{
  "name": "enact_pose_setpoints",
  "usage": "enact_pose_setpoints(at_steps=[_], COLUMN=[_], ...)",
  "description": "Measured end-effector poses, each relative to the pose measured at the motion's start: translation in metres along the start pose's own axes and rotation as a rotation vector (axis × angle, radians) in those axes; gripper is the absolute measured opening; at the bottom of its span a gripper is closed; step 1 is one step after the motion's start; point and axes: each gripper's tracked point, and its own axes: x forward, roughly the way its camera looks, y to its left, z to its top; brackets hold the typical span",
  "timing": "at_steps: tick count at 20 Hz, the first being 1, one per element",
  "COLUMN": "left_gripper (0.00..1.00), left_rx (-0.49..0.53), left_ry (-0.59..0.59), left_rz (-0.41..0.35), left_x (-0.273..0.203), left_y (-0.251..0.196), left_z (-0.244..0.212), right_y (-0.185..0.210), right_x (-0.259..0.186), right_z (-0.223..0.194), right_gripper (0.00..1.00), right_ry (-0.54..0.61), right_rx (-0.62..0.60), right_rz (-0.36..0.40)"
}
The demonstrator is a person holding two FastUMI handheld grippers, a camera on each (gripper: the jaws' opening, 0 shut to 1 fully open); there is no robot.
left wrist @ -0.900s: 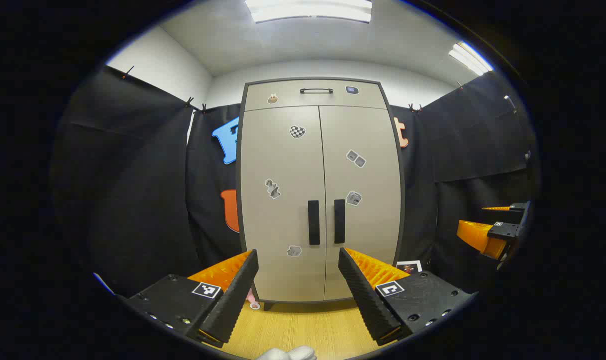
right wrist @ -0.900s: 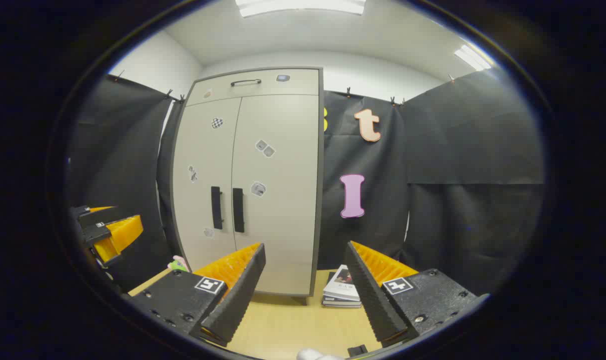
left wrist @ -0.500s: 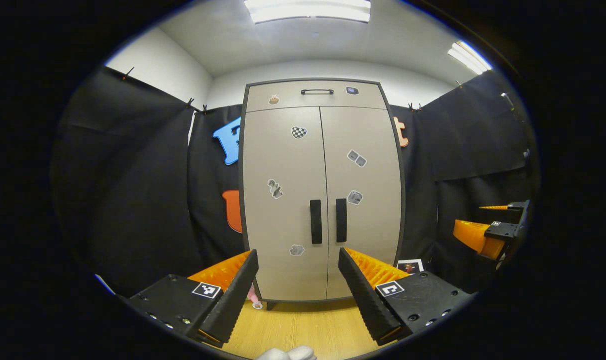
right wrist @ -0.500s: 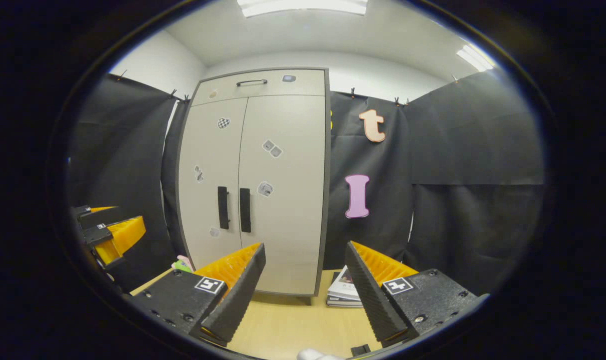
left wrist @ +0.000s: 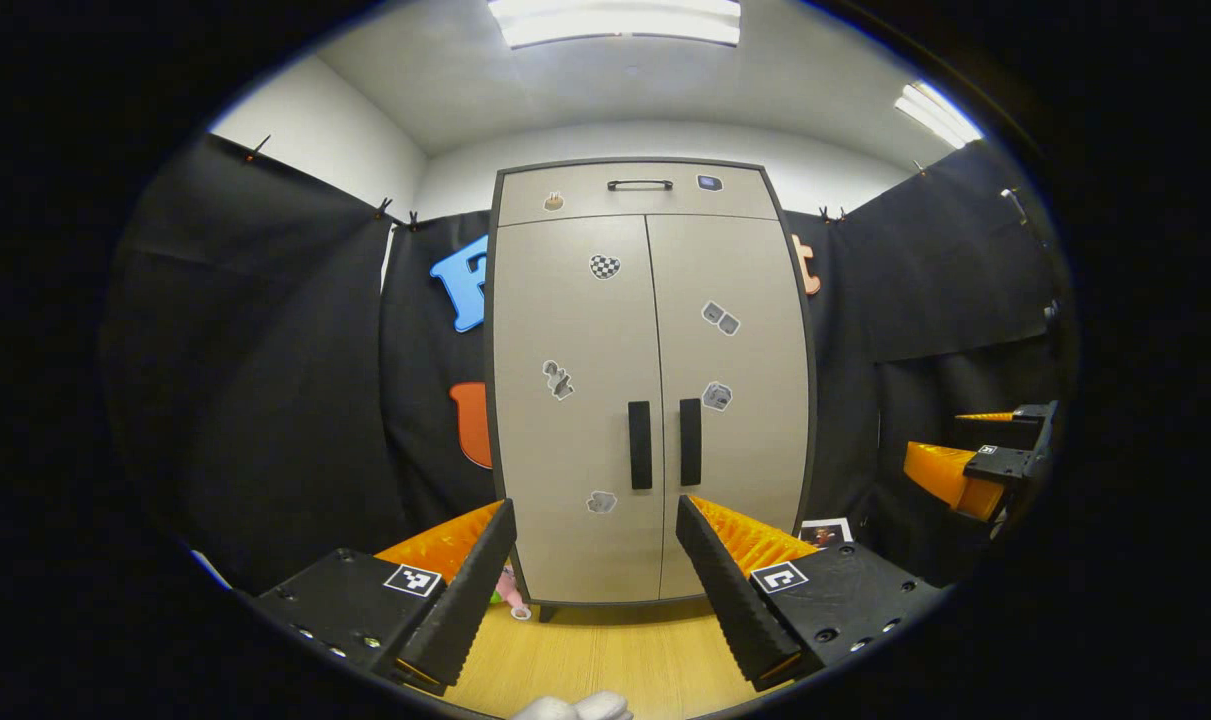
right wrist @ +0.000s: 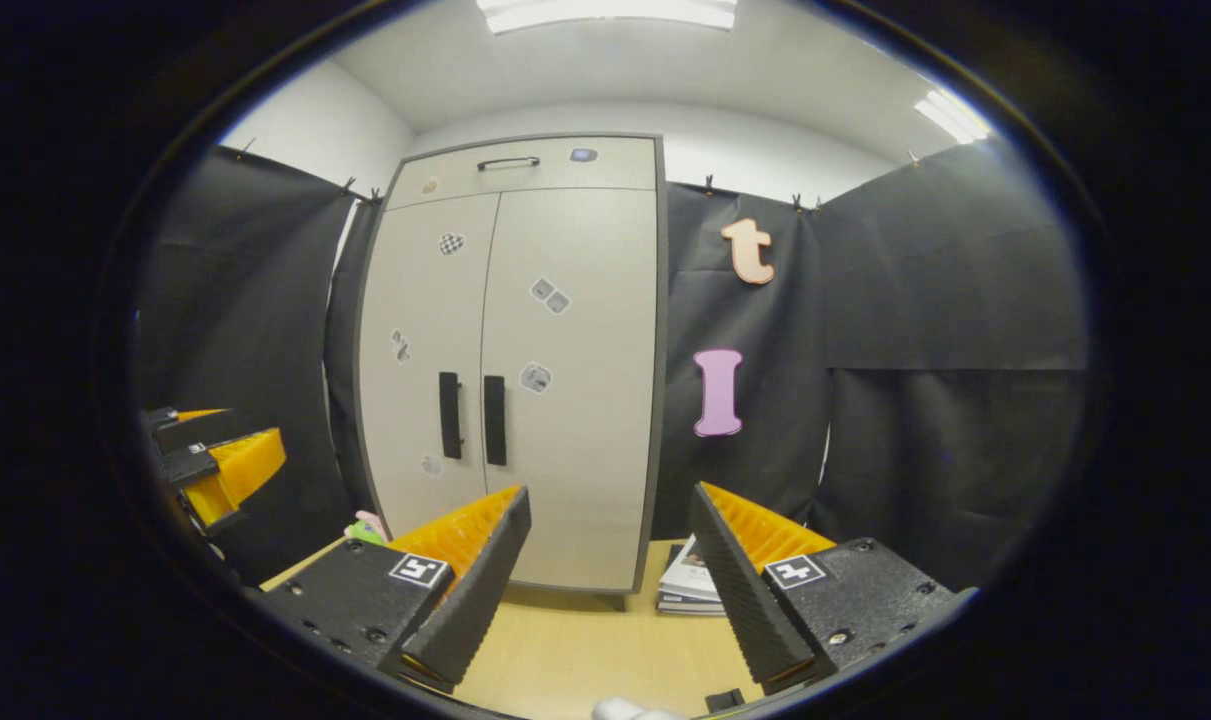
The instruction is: Open the right door of the double-door shoe cabinet with the right hand, and open the left door with the left hand.
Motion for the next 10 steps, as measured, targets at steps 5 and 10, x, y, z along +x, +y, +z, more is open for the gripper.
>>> enact_pose_setpoints(at_steps=[5,10], left_gripper=[0.96,0.96], left_rx=[0.009,0.026], left_ry=[0.013,0.032], left_rz=[0.010,0.029], left_x=[-0.005,-0.020], left_y=[0.009,0.020], left_z=[-0.004,-0.013], right_y=[0.013,0.046], right_x=[0.024,0.067], right_z=[-0.008,-0.011], right_gripper=[0.99,1.00], right_ry=[0.020,0.030], right_rx=[0.004,-0.016], right_rz=[0.009,0.051])
